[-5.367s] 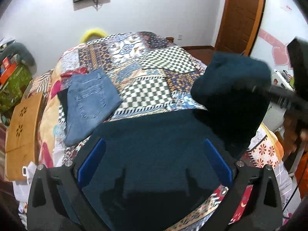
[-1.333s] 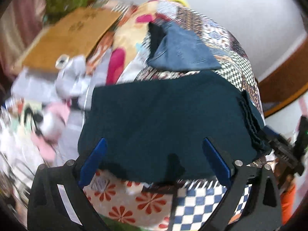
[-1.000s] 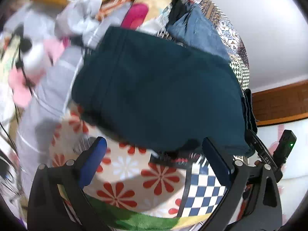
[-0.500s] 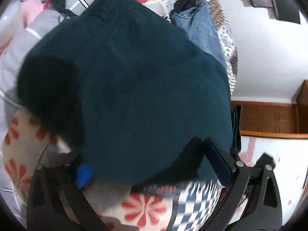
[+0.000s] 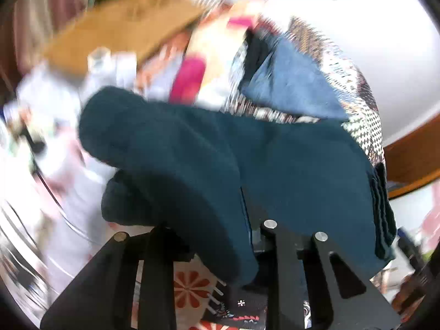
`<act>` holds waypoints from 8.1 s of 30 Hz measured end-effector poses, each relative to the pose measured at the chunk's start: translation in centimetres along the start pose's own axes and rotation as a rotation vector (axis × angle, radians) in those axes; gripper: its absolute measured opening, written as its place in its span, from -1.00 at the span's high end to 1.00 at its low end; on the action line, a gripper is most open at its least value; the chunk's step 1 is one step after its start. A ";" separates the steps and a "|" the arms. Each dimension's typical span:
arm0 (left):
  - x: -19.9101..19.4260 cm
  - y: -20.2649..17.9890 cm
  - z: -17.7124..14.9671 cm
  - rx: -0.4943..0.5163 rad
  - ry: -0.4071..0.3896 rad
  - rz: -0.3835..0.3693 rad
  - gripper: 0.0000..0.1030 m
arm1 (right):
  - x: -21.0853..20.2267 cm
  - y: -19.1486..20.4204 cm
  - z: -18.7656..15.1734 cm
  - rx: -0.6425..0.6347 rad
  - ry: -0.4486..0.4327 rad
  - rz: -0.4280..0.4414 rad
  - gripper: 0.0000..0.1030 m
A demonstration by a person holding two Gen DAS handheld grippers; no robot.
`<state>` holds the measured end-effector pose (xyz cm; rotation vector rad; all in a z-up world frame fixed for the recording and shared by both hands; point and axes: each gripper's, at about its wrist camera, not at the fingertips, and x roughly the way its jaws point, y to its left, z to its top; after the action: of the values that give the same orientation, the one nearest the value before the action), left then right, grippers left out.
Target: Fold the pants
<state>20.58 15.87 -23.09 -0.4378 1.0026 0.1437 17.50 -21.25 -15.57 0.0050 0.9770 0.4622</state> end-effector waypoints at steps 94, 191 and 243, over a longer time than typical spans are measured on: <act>12.8 -16.0 7.0 0.671 0.182 0.142 -1.00 | -2.6 -11.4 -2.2 0.214 0.005 -0.169 -0.62; 14.4 -29.3 4.8 0.771 0.101 -0.042 -0.65 | 6.8 -12.6 8.0 0.014 0.005 -0.180 0.78; 16.4 -29.6 3.8 0.646 0.523 -0.375 -0.78 | 7.3 -14.2 2.6 0.321 0.189 0.305 -0.34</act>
<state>41.67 -10.67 -26.51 -0.0548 1.3839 -0.6496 28.34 -30.78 -22.82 0.4102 1.2352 0.5875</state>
